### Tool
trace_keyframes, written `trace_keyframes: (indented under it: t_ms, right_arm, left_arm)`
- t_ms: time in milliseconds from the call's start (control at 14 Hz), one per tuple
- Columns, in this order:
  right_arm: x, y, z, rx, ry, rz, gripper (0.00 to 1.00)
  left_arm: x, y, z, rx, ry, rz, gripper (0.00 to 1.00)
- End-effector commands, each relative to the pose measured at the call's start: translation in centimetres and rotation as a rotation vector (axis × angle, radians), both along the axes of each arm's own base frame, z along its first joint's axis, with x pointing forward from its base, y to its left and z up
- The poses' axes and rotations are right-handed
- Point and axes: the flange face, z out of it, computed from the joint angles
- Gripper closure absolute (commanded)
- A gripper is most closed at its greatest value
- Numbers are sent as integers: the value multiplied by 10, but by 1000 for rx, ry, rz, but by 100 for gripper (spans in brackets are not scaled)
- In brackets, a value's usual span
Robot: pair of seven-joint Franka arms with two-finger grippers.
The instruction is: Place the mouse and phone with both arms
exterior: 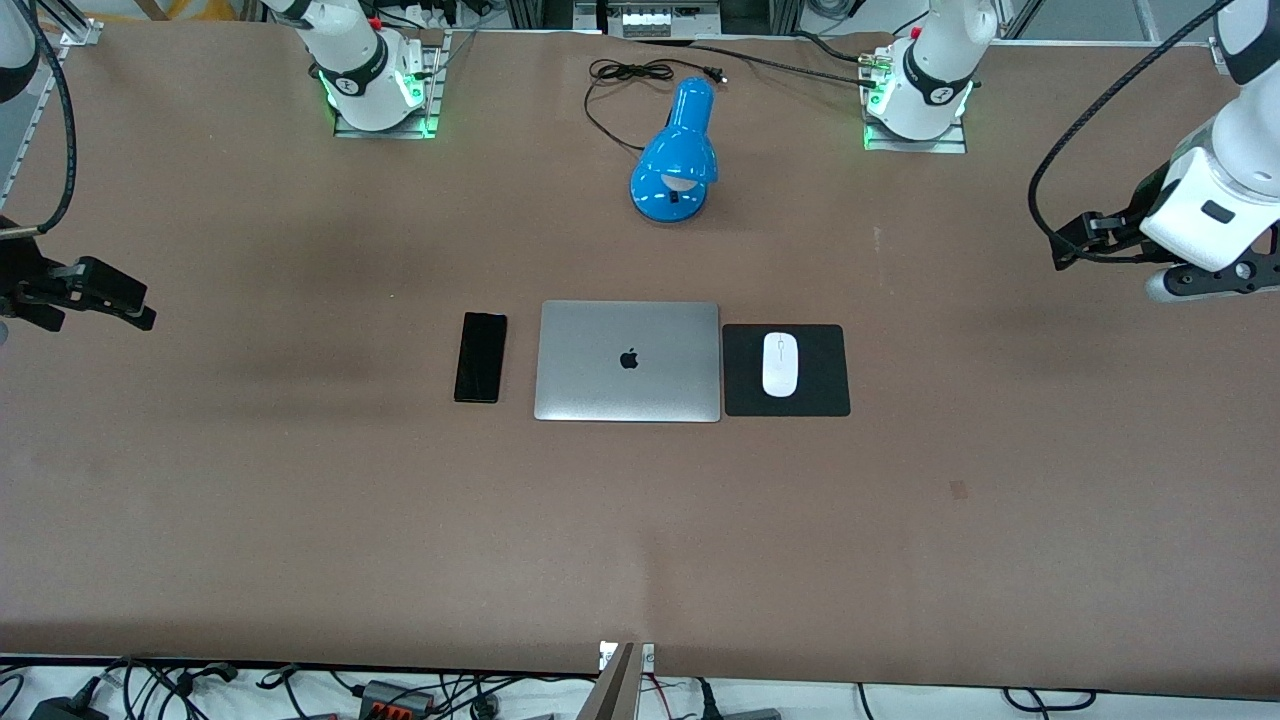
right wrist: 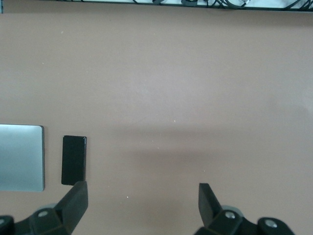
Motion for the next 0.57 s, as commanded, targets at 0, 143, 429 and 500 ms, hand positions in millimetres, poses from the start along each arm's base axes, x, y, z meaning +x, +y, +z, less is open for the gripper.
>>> trace_keyframes:
  t_ms: [0,143,429,500]
  right_arm:
    - [-32,-1,-9,-19,-25,22,0]
    - [-49,-5,-17,-28,-32,17,0]
    - [-63,-7,-15,-26,-17,15,0]
    - [-63,-7,-14,-27,-17,22,0]
  left_arm:
    - [-14,-3,19,-54,-24,-43,0]
    - [-14,-4,24,-55,-35,-47,0]
    - [-13,-9,24,-47,-35,-55,0]
    - [-14,-11,24,-44,-32,-63,0]
